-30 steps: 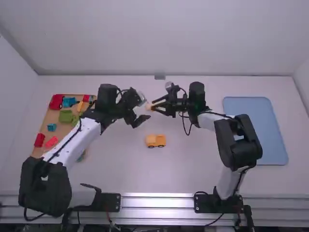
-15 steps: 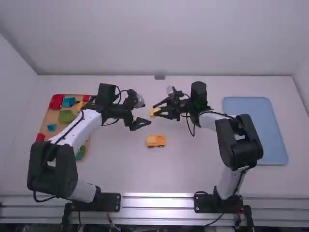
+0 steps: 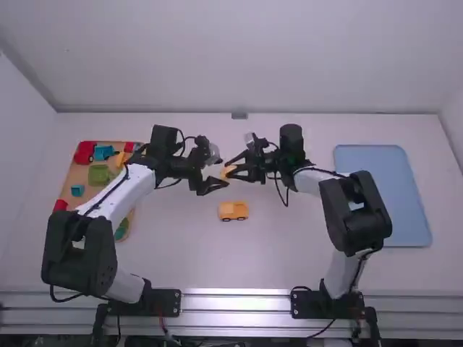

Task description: Assemble lego blocks to make yellow taxi

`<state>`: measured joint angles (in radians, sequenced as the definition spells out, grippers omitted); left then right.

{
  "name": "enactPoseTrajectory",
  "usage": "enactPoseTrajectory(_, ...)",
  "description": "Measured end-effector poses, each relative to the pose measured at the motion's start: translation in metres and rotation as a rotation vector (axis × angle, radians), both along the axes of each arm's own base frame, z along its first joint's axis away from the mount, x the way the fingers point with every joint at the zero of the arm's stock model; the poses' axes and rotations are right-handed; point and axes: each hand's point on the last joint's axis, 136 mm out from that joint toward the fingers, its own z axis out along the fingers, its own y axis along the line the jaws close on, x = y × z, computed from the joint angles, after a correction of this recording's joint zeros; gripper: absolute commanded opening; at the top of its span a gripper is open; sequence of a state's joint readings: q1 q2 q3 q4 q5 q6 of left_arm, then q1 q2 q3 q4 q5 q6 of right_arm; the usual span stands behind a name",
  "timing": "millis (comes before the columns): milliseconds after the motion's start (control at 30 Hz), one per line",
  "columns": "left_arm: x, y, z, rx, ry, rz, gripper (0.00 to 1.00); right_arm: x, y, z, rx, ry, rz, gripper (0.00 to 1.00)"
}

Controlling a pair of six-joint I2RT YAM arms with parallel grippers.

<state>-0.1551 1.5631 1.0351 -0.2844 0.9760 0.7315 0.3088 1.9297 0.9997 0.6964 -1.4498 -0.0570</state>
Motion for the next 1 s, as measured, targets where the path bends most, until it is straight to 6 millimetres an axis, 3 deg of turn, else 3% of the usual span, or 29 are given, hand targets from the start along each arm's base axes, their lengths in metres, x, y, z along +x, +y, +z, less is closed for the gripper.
enactPoseTrajectory(167,0.0013,0.0010,-0.0016,0.010,0.002,0.010,0.66,0.0020,0.0005,-0.0008,0.000,-0.023,-0.012,0.17)
enactPoseTrajectory(333,0.0014,0.0008,-0.0022,0.014,0.003,0.012,0.63,0.0019,0.0007,-0.0007,0.003,-0.036,-0.011,0.17)
enactPoseTrajectory(500,-0.0013,0.0013,-0.0044,0.017,0.024,0.013,0.61,0.0019,0.0007,-0.0010,0.005,-0.049,-0.011,0.18)
enactPoseTrajectory(633,-0.0011,0.0020,-0.0055,0.023,0.028,0.018,0.65,0.0002,0.0021,-0.0008,0.010,-0.065,-0.003,0.18)
enactPoseTrajectory(800,-0.0017,0.0029,-0.0075,0.031,0.036,0.022,0.61,-0.0054,0.0058,-0.0001,0.018,-0.083,0.022,0.18)
enactPoseTrajectory(1000,-0.0025,0.0030,-0.0080,0.032,0.041,0.022,0.46,-0.0056,0.0059,0.0004,0.021,-0.091,0.024,0.18)
